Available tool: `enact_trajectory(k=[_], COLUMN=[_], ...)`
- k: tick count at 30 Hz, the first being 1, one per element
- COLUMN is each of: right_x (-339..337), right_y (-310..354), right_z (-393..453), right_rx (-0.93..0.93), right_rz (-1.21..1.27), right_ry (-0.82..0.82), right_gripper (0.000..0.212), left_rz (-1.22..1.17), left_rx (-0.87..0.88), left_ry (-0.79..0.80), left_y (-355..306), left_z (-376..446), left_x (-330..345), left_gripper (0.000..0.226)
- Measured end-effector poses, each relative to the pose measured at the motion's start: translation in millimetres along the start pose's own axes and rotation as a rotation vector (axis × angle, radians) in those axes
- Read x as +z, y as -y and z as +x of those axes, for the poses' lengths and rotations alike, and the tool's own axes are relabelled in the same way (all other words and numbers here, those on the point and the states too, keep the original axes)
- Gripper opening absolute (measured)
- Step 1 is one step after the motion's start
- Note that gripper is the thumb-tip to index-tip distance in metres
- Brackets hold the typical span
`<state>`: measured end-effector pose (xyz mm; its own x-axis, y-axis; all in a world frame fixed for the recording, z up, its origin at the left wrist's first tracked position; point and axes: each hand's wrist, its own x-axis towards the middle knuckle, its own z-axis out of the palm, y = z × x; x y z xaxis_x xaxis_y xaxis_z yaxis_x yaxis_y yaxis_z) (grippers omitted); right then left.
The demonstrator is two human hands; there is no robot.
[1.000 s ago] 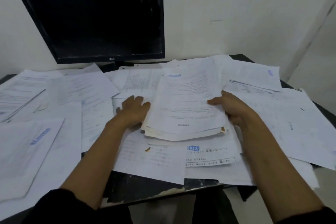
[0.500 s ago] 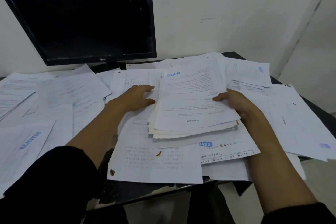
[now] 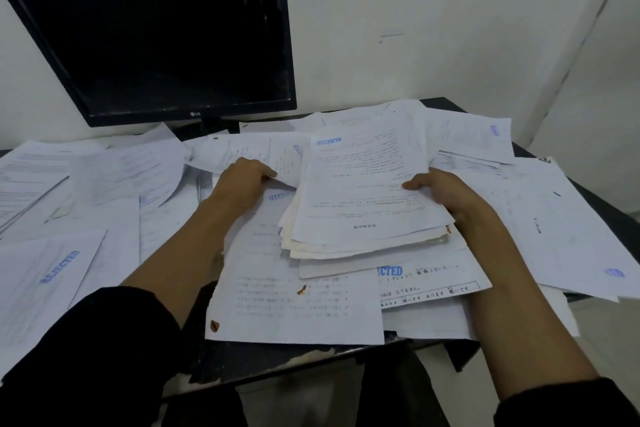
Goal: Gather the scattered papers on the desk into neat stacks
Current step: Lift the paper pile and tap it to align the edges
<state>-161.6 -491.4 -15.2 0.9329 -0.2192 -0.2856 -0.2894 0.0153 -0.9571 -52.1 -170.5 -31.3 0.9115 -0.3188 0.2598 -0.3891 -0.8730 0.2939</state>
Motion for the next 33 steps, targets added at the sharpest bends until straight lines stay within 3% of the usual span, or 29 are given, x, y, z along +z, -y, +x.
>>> enact_trajectory(k=[9,16,20,26,33], right_x=[17.8,21.2,20.9,18.4,13.7], right_y=[0.8,0.0,1.1,0.8,-1.9], right_z=[-4.6,-11.9,-15.6,-16.6,-10.8], right_rx=[-0.048,-0.089,-0.092,-0.098,-0.099], right_rz=[-0.195,-0.204,-0.2,-0.168,-0.159], right_ry=[-0.034,-0.026,-0.016,0.018,0.043], right_gripper=[0.014,0.013,0.013,0.018,0.017], left_rz=[0.175,0.111,0.035,-0.163,-0.347], left_rx=[0.04,0.092,0.178,0.312,0.333], left_ry=[-0.443,-0.718,-0.781,-0.675,-0.843], left_y=[20.3,-2.9,-22.9,-41.9,-41.9], left_z=[-25.8,-35.5,-31.3,-20.4,-8.0], left_x=[-43.8,-82.0,-102.8,-96.5,-106.8], left_gripper=[0.024,0.026,0.027,0.034,0.02])
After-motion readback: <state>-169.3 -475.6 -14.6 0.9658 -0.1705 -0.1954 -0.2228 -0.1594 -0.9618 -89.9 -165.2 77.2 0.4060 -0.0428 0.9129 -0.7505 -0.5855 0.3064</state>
